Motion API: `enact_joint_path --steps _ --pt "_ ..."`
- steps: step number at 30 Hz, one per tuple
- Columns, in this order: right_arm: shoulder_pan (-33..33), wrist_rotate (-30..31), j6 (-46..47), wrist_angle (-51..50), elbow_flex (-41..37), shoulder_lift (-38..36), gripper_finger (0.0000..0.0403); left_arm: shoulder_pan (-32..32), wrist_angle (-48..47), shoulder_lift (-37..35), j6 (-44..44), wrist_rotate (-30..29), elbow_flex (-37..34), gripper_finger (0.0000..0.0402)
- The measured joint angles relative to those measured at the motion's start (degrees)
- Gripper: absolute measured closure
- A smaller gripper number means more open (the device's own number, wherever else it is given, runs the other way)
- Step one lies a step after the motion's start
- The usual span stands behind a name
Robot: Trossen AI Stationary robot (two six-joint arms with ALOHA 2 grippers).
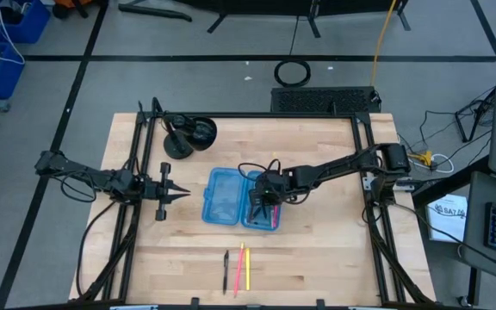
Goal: Pick & place school supplies into a supply box
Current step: Put the right black pen into the blue box, then put the black pen into the blue box
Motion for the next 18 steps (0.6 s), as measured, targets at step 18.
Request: enact_joint_path --steps 18 --pt "0.04 2.77 -1.59 2.11 0.00 -0.60 0.0293 0.00 0.24 0.01 -4.34 0.13 0.00 0.0364"
